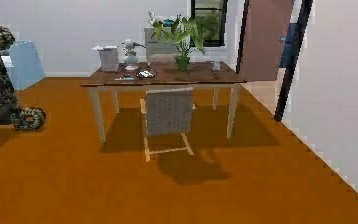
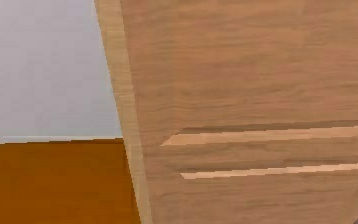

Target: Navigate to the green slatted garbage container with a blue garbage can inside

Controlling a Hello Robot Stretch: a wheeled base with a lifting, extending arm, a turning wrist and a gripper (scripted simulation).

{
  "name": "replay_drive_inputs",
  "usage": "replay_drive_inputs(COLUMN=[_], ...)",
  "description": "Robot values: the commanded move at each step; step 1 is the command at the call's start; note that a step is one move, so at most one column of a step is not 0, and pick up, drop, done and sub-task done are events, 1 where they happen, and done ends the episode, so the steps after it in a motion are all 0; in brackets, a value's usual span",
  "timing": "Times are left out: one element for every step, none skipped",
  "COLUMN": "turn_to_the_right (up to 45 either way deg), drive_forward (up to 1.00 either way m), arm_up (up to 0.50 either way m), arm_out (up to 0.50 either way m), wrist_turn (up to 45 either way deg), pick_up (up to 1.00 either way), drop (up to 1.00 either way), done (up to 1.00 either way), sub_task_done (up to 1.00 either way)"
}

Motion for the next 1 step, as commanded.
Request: replay_drive_inputs(turn_to_the_right=[-3.0], drive_forward=[0.00], arm_up=[0.00], arm_out=[0.00], wrist_turn=[0.0], pick_up=[0.00], drop=[0.00], done=[0.00], sub_task_done=[0.00])
